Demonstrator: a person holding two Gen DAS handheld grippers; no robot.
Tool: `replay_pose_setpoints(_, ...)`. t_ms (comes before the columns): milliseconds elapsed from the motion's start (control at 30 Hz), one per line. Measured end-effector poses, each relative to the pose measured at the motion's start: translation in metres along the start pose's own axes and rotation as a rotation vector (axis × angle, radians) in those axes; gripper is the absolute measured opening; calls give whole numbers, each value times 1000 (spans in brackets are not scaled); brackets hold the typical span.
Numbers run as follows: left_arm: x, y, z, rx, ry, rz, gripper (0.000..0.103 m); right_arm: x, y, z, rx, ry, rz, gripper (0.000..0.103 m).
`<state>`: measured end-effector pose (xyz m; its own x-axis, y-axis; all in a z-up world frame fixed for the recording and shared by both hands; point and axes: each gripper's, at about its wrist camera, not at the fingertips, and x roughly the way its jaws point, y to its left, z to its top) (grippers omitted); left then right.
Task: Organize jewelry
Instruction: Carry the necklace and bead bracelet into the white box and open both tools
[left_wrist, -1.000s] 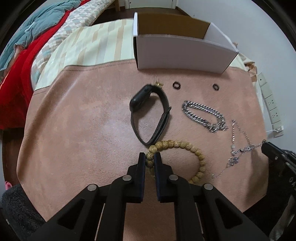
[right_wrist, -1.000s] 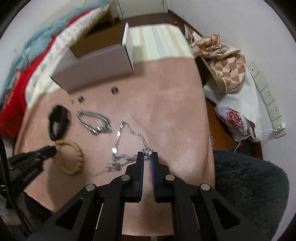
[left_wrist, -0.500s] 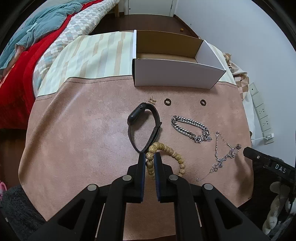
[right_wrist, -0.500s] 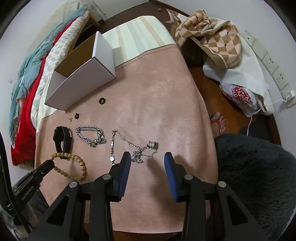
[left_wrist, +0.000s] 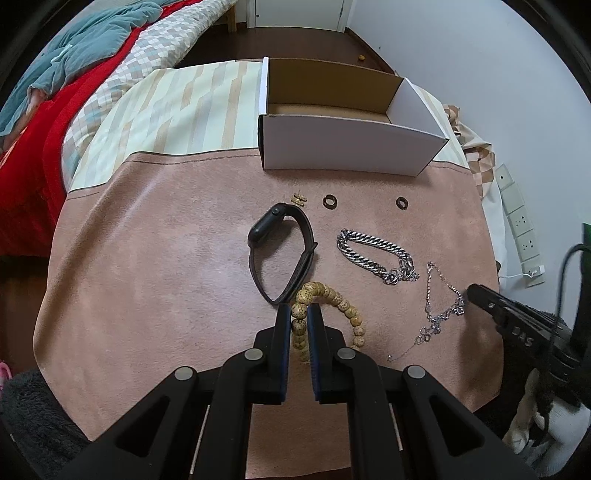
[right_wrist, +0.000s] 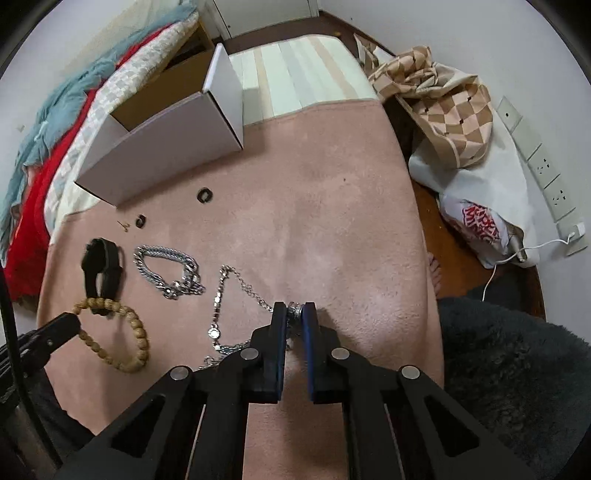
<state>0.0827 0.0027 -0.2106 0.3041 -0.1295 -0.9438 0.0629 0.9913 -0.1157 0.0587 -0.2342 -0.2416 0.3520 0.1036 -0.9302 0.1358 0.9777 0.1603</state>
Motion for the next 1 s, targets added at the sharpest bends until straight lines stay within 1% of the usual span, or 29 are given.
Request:
replay_pose_setpoints(167,-10,-1,2,-3,-19,-23,6,-42,4,3,7,-71,60,9)
replay_pose_setpoints(333,-28,-3,9,-9,-53,-55,6,-85,18,12,-22,-134,111,9)
replay_pose_setpoints(567,-59,-6,24,-9,-113,-97,6,-134,37,29,-74,-215,173,8)
replay_pose_setpoints(767,-86,-7,35,-6,-167,-118,6,-168,47,42,-99,-275,224,8)
replay_pose_setpoints(867,-95,-7,39,-10,-183,-130,6,-180,53,44,-117,-291,242,8)
replay_pose_setpoints(1000,-104,-7,40,-11,-194,-144,6,-185,58,43,-129,-289,257,8)
